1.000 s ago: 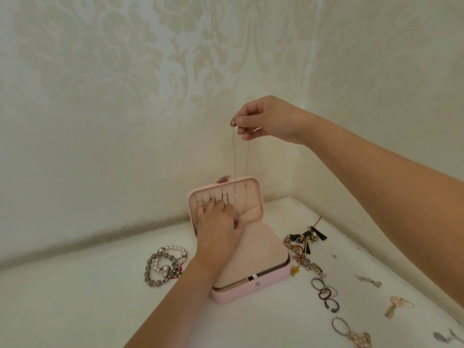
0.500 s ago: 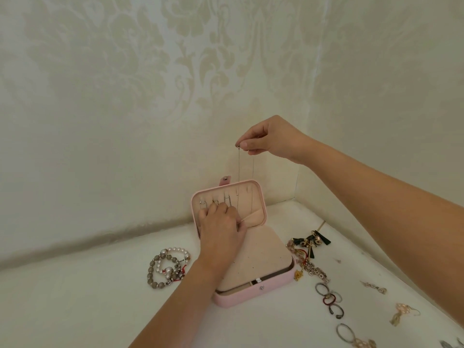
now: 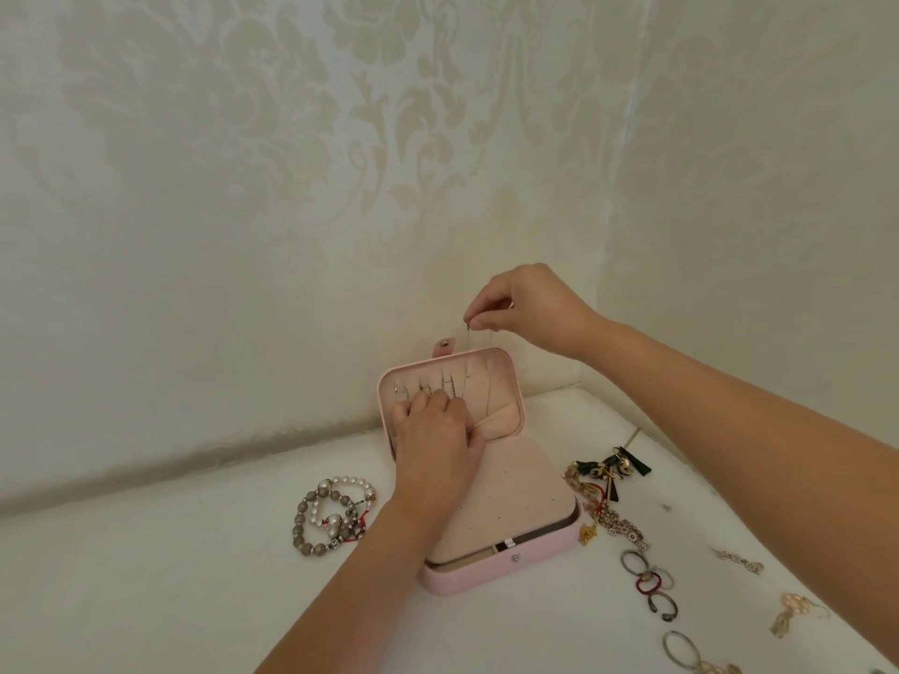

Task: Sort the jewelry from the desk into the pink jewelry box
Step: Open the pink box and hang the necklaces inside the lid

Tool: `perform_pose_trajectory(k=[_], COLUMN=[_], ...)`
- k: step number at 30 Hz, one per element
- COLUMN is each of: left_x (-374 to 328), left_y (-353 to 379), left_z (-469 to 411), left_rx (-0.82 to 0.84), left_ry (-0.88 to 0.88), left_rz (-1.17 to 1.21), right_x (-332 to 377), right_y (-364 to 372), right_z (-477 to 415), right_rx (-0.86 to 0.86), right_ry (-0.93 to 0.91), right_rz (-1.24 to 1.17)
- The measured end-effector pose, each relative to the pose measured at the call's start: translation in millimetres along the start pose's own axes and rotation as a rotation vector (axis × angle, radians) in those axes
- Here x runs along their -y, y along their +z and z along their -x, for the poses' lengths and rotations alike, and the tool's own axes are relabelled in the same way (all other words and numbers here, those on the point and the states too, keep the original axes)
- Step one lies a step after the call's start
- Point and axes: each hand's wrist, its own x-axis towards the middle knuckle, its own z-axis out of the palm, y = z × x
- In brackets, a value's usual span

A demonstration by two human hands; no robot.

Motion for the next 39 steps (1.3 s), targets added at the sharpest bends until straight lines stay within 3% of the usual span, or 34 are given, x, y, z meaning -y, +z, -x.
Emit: perform_pose_trajectory(k=[8,16,21,26,39], left_x=[0.2,0.4,1.0,0.9,1.3], left_y=[0.3,1.2,1.5,0.9,1.3], left_z=[0.5,0.4,0.7,0.8,0.0], left_rx=[0.003,-0.004,-0.008,-0.032,-0.031], left_ry=[-0.014,-0.012,-0.006,0.005,0.018], left_rz=[0.043,0.037,0.036,0.031,0.011], right_x=[-15.5,-24.9,-28.7,-28.3,-31.3], right_y=[27.8,43.9,53.0,56.1,56.6], right_z=[11.4,14.7,15.5,12.9,10.2], right_rx=[0.007,-0.114,-0.211,-0.185,-0.222], right_ry=[-0.180,-0.261,-0.207,-0.136,-0.257], right_rz=[0.307,0.348,0.331,0.376,0.449])
